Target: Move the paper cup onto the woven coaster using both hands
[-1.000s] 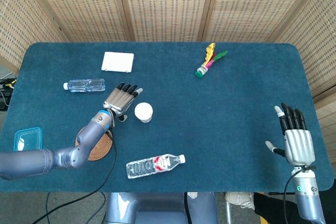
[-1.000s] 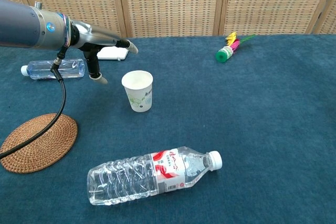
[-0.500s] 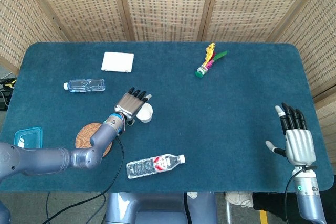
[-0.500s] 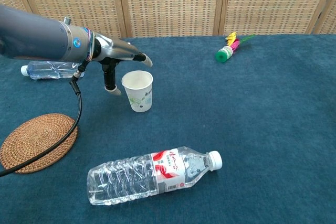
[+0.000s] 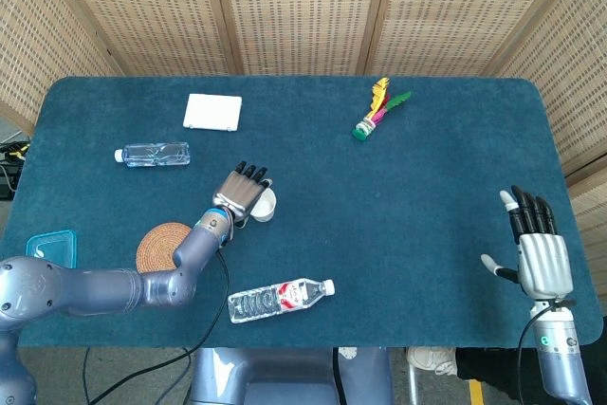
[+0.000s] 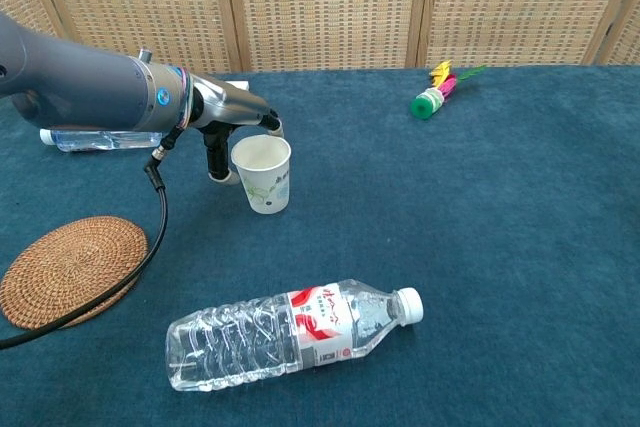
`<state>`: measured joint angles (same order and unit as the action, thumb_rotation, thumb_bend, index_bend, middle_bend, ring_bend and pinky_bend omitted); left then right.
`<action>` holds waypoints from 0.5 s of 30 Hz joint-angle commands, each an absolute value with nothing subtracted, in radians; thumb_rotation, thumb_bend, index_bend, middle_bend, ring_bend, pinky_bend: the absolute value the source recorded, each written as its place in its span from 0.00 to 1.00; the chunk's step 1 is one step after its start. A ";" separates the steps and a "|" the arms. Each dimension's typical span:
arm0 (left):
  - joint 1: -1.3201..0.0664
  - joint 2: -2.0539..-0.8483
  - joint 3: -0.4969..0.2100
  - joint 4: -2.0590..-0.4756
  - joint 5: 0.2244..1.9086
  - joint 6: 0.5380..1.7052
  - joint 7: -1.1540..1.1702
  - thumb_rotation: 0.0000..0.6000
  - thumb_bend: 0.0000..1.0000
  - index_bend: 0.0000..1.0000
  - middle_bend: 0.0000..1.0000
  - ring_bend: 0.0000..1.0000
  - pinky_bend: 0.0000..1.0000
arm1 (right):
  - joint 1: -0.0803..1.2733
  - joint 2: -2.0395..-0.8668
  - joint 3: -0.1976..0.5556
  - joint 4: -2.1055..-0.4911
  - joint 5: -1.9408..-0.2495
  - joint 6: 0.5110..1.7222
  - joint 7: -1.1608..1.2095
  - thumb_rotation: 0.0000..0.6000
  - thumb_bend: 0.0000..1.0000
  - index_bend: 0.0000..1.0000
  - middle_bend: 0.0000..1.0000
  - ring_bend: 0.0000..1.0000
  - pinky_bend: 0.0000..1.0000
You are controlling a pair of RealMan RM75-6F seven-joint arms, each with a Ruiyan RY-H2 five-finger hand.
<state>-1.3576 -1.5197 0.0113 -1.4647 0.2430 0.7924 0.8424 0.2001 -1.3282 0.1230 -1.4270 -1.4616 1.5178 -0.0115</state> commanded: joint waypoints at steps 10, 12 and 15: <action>-1.331 -1.515 0.012 -1.492 0.288 0.821 0.807 1.00 0.46 0.24 0.00 0.00 0.00 | 0.194 -1.327 0.126 -1.438 -1.477 1.524 -0.012 1.00 0.08 0.00 0.00 0.00 0.00; -1.321 -1.487 0.005 -1.522 0.304 0.829 0.789 1.00 0.46 0.24 0.00 0.00 0.00 | 0.194 -1.327 0.127 -1.438 -1.477 1.521 -0.011 1.00 0.08 0.00 0.00 0.00 0.00; -1.307 -1.441 0.006 -1.567 0.343 0.848 0.776 1.00 0.46 0.24 0.00 0.00 0.00 | 0.194 -1.325 0.127 -1.436 -1.477 1.517 -0.009 1.00 0.08 0.00 0.00 0.00 0.00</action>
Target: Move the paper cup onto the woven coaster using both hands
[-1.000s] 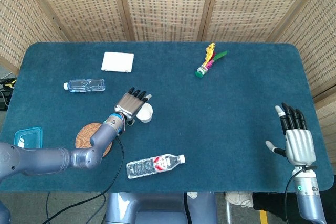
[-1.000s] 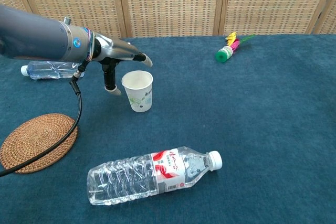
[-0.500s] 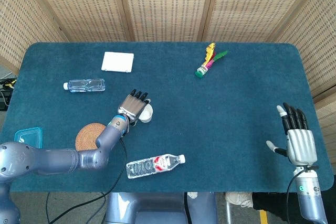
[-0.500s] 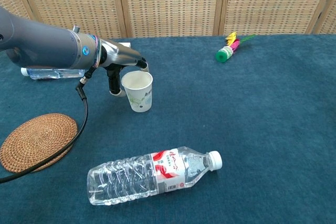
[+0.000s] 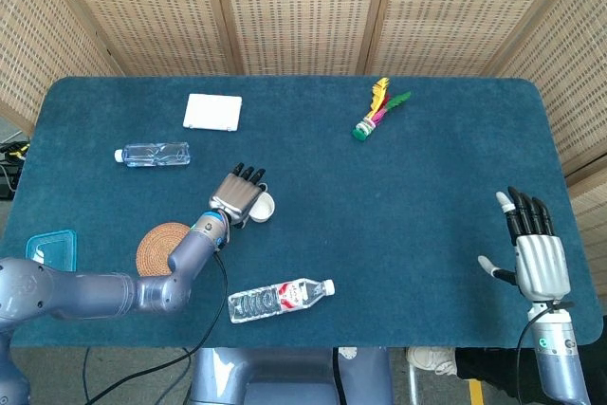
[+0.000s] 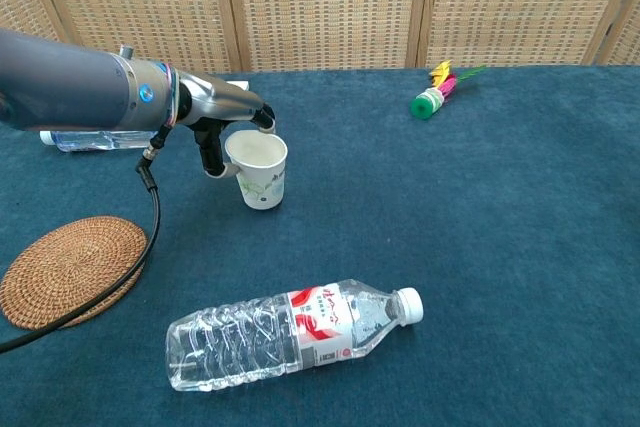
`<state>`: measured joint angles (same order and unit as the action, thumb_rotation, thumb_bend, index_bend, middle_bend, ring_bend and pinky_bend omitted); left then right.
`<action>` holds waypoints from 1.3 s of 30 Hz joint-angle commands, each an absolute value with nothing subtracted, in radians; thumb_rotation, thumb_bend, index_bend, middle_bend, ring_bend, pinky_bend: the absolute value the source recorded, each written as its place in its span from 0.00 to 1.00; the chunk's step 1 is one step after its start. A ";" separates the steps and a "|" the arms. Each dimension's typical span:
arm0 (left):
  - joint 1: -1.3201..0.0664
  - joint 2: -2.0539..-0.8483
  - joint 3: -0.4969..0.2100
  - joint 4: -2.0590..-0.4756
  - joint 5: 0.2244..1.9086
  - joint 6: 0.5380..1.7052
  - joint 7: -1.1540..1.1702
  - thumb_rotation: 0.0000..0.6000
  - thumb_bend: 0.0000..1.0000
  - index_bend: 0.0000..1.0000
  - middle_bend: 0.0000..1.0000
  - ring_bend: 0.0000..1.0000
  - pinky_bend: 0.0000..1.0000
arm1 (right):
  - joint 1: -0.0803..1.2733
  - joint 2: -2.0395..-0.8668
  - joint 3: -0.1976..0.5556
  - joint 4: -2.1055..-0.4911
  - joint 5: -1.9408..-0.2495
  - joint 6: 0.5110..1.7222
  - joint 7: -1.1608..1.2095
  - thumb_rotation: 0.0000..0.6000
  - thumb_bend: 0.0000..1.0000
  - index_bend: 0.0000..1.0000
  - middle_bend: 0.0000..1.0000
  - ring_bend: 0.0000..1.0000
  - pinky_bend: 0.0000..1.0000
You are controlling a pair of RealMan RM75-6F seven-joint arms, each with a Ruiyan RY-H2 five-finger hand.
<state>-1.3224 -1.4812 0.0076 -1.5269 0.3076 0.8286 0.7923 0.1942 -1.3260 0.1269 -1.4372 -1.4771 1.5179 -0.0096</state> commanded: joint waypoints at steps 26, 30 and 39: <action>-0.837 -1.126 0.236 -1.826 1.084 1.109 0.438 1.00 0.46 0.22 0.00 0.00 0.00 | 0.198 -1.333 0.106 -1.482 -1.531 1.511 -0.073 1.00 0.08 0.00 0.00 0.00 0.00; -0.791 -1.112 0.266 -1.812 1.139 1.101 0.406 1.00 0.46 0.21 0.00 0.00 0.00 | 0.197 -1.330 0.107 -1.486 -1.529 1.510 -0.068 1.00 0.08 0.00 0.00 0.00 0.00; -0.722 -1.119 0.272 -1.744 1.187 1.067 0.376 1.00 0.46 0.19 0.00 0.00 0.00 | 0.195 -1.324 0.113 -1.488 -1.530 1.515 -0.046 1.00 0.08 0.00 0.00 0.00 0.00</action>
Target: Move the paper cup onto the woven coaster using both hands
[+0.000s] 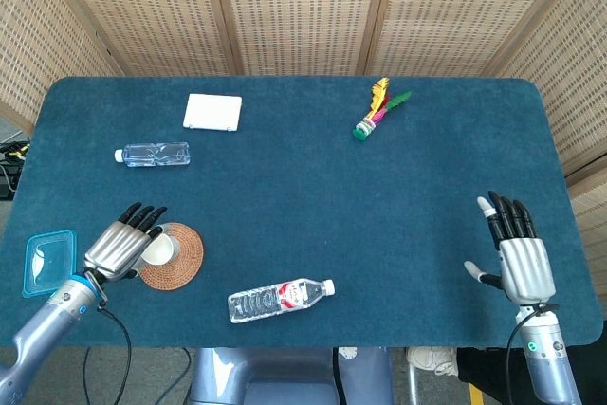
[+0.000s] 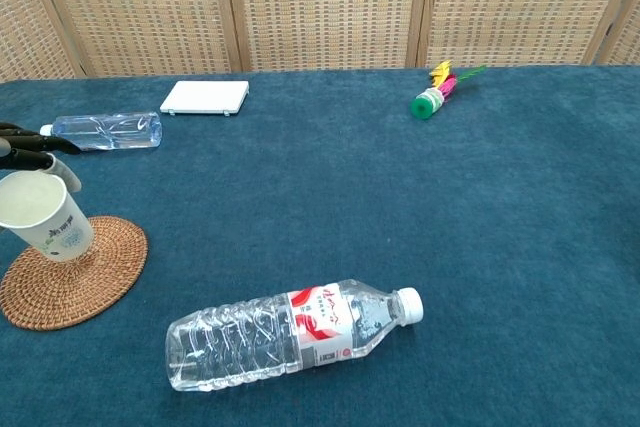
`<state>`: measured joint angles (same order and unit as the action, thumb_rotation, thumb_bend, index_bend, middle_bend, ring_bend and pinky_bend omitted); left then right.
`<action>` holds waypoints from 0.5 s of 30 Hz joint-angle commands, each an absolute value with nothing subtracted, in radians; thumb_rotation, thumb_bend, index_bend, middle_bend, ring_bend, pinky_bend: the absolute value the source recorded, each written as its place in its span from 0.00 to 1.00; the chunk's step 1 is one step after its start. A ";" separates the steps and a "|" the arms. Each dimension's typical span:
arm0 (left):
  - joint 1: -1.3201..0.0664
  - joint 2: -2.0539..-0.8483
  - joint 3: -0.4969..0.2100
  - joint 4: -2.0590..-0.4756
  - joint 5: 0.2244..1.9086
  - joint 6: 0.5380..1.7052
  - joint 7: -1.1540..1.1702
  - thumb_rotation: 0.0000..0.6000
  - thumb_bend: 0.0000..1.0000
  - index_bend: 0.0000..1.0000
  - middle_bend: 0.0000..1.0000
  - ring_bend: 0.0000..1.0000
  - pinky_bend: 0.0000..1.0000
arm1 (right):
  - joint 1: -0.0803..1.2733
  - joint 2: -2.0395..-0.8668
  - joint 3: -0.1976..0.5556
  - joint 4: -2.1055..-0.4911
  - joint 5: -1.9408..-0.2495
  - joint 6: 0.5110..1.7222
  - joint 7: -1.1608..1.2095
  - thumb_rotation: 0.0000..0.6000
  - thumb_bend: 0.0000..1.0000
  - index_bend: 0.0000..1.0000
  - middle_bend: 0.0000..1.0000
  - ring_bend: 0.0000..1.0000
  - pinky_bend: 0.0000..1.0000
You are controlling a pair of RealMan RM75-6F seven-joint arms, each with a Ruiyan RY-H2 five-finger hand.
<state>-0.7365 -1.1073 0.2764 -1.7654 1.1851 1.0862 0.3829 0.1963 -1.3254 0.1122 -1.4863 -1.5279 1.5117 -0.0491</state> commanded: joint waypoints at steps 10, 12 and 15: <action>-0.684 -1.142 0.237 -1.698 1.186 1.021 0.398 1.00 0.45 0.09 0.00 0.00 0.00 | 0.192 -1.324 0.116 -1.486 -1.525 1.513 -0.035 1.00 0.08 0.00 0.00 0.00 0.00; -0.678 -1.143 0.231 -1.694 1.185 1.020 0.408 1.00 0.43 0.05 0.00 0.00 0.00 | 0.192 -1.325 0.117 -1.487 -1.525 1.514 -0.033 1.00 0.08 0.00 0.00 0.00 0.00; -0.667 -1.149 0.215 -1.688 1.180 1.024 0.415 1.00 0.38 0.00 0.00 0.00 0.00 | 0.191 -1.325 0.116 -1.488 -1.527 1.516 -0.033 1.00 0.08 0.00 0.00 0.00 0.00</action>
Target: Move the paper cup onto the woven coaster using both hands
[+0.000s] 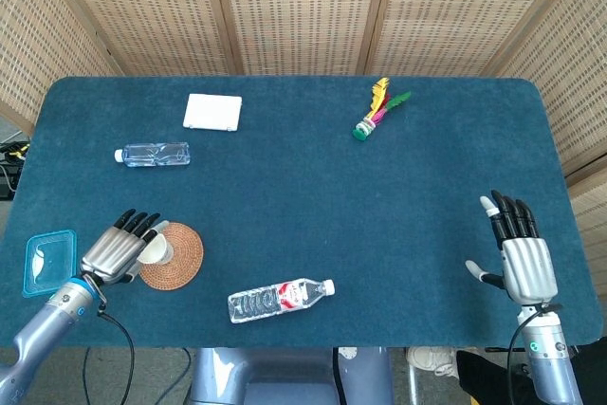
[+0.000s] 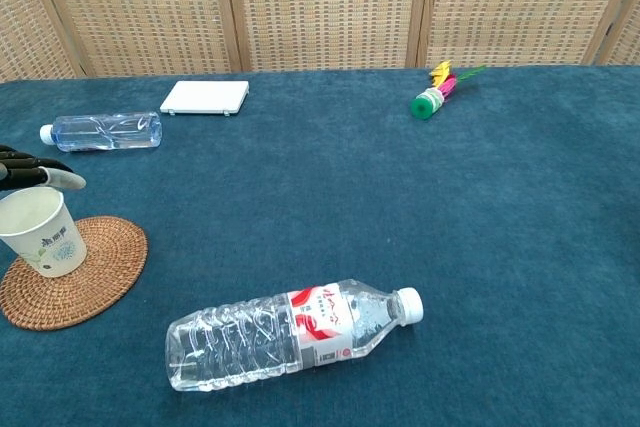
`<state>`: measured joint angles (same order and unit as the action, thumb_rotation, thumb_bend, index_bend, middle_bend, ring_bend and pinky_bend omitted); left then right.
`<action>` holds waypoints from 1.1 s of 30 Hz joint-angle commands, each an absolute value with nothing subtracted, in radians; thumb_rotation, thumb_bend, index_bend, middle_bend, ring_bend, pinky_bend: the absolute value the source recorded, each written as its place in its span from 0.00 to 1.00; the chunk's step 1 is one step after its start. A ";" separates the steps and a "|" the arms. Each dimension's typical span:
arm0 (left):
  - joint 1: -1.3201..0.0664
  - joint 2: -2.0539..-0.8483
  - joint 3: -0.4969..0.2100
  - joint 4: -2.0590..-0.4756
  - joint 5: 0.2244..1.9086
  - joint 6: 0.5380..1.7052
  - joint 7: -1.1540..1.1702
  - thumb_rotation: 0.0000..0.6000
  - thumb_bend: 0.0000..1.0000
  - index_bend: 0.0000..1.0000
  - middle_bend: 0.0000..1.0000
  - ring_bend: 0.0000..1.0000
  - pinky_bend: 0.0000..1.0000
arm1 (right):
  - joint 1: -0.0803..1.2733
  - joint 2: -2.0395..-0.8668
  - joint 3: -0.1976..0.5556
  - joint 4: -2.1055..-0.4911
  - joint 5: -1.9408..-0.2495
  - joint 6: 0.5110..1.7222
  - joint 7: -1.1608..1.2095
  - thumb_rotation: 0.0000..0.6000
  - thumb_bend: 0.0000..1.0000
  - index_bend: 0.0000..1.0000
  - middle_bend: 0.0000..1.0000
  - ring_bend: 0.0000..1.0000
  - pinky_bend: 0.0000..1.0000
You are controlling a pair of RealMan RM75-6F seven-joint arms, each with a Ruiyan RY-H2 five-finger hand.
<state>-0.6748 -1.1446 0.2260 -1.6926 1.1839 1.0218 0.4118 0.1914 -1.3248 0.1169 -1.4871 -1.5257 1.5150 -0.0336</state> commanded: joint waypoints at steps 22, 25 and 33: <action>-0.475 -1.131 0.079 -1.741 1.284 1.315 0.208 1.00 0.05 0.00 0.00 0.00 0.00 | 0.195 -1.334 0.115 -1.485 -1.536 1.511 -0.047 1.00 0.08 0.00 0.00 0.00 0.00; -0.417 -1.173 0.068 -1.737 1.302 1.418 0.211 1.00 0.05 0.00 0.00 0.00 0.00 | 0.196 -1.336 0.114 -1.485 -1.539 1.510 -0.052 1.00 0.08 0.00 0.00 0.00 0.00; -0.317 -1.243 0.060 -1.733 1.352 1.579 0.296 1.00 0.05 0.00 0.00 0.00 0.00 | 0.198 -1.338 0.111 -1.492 -1.551 1.515 -0.063 1.00 0.08 0.00 0.00 0.00 0.00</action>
<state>-0.3370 -1.2221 0.0661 -1.7336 1.3359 1.5513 0.2709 0.1978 -1.3378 0.1112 -1.4914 -1.5510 1.5141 -0.0630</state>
